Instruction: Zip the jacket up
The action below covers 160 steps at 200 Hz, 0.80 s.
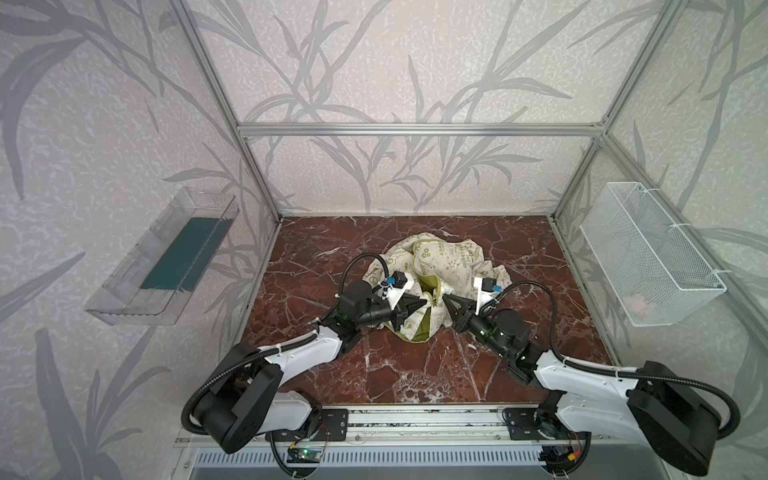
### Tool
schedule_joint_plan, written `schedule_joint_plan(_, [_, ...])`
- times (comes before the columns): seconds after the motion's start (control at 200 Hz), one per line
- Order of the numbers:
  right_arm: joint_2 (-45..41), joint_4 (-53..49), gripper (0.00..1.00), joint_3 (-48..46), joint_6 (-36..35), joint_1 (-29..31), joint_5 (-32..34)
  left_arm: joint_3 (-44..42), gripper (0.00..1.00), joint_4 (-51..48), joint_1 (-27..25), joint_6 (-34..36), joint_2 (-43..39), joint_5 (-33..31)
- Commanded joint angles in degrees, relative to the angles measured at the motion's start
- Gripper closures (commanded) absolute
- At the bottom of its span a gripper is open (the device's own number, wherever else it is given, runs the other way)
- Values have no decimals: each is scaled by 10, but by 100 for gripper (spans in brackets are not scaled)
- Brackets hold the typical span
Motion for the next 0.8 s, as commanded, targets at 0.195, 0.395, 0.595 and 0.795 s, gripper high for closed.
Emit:
schedule_joint_plan(0.195, [-54, -40, 83, -16, -20, 9, 45, 2, 100, -19, 3, -32, -20, 23])
schedule_joint_plan(0.395, [-138, -132, 72, -30, 18, 31, 65, -11, 100, -24, 2, -36, -39, 16])
schedule_joint_plan(0.595, [-237, -282, 63, -22, 105, 45, 66, -22, 100, -29, 2, -39, -46, 17])
schedule_joint_plan(0.795, [-310, -435, 62, 22, -133, 164, 161, -18, 100, -51, 3, -39, -54, 21])
